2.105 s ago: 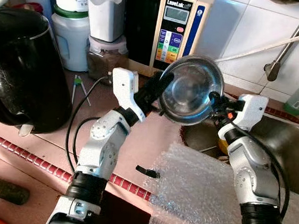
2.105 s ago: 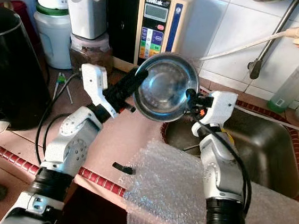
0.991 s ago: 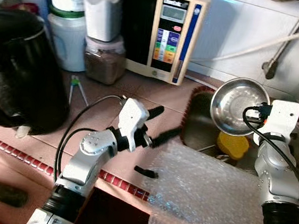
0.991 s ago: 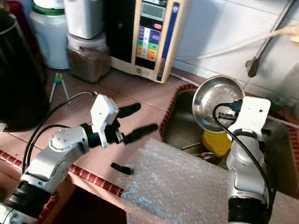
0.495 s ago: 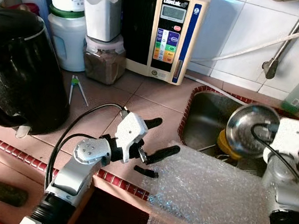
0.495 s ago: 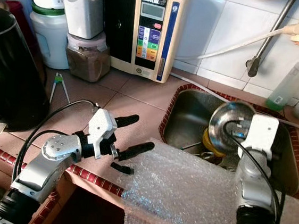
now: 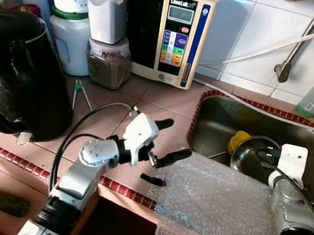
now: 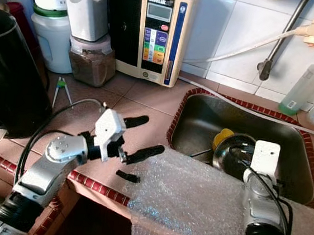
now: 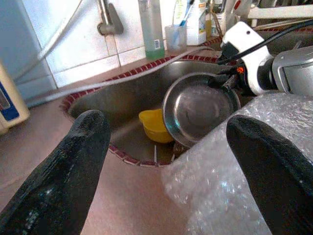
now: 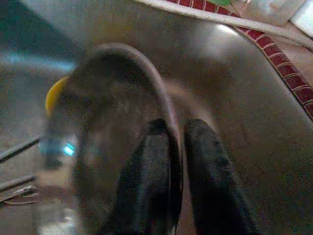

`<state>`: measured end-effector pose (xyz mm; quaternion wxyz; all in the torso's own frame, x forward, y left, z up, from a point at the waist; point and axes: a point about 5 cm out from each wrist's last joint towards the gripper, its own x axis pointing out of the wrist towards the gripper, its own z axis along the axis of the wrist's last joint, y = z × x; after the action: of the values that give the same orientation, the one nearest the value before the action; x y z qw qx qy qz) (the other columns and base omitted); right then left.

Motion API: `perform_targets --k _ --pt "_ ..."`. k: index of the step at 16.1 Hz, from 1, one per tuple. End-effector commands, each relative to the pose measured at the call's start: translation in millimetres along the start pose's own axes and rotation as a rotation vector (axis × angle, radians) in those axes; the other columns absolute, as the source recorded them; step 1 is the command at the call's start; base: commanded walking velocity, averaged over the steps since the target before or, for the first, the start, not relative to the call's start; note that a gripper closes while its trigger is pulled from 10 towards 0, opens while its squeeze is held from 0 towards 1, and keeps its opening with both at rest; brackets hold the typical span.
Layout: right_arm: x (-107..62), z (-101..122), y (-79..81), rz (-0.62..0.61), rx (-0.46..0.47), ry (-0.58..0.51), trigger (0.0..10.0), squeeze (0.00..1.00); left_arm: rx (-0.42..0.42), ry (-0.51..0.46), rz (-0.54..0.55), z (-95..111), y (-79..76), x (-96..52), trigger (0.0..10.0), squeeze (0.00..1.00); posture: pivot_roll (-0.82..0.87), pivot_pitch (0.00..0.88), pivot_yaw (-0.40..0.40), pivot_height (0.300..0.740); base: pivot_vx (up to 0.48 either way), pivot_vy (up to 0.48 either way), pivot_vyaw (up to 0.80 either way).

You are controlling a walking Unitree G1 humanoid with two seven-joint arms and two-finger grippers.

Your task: Kitchen organization

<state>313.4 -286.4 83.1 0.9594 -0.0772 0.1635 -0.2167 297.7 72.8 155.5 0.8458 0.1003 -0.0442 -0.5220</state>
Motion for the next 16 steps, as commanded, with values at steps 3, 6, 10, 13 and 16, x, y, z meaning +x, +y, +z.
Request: perform_targets --k 3,6,10,13,16 --pt "-1.3 -7.7 -2.6 -0.021 -0.041 0.006 10.0 1.0 0.043 0.036 -0.023 7.9 -2.5 5.7 10.0 1.0 0.06 0.0 -0.031 0.74 0.0 0.0 0.0" --pt "-1.5 0.4 -7.3 -0.074 -0.092 -0.066 10.0 1.0 0.062 0.061 -0.035 8.7 -2.2 6.8 10.0 1.0 0.06 0.0 -0.031 0.74 0.0 0.0 0.0" --pt "-3.9 23.0 -10.4 -0.131 -0.144 -0.223 10.0 1.0 0.06 0.08 -0.022 6.7 -0.6 6.2 10.0 1.0 0.06 0.0 -0.025 0.74 0.0 0.0 0.0" --pt "-10.8 43.0 2.7 -0.06 -0.095 -0.355 10.0 1.0 0.039 0.042 0.101 5.3 5.2 5.0 10.0 1.0 0.06 0.0 -0.025 0.74 0.0 0.0 0.0" --pt "-23.3 58.4 23.8 0.067 -0.049 -0.438 10.0 1.0 0.023 -0.025 0.274 8.3 15.4 -0.7 10.0 1.0 0.07 0.0 -0.037 0.74 0.0 0.0 0.0"
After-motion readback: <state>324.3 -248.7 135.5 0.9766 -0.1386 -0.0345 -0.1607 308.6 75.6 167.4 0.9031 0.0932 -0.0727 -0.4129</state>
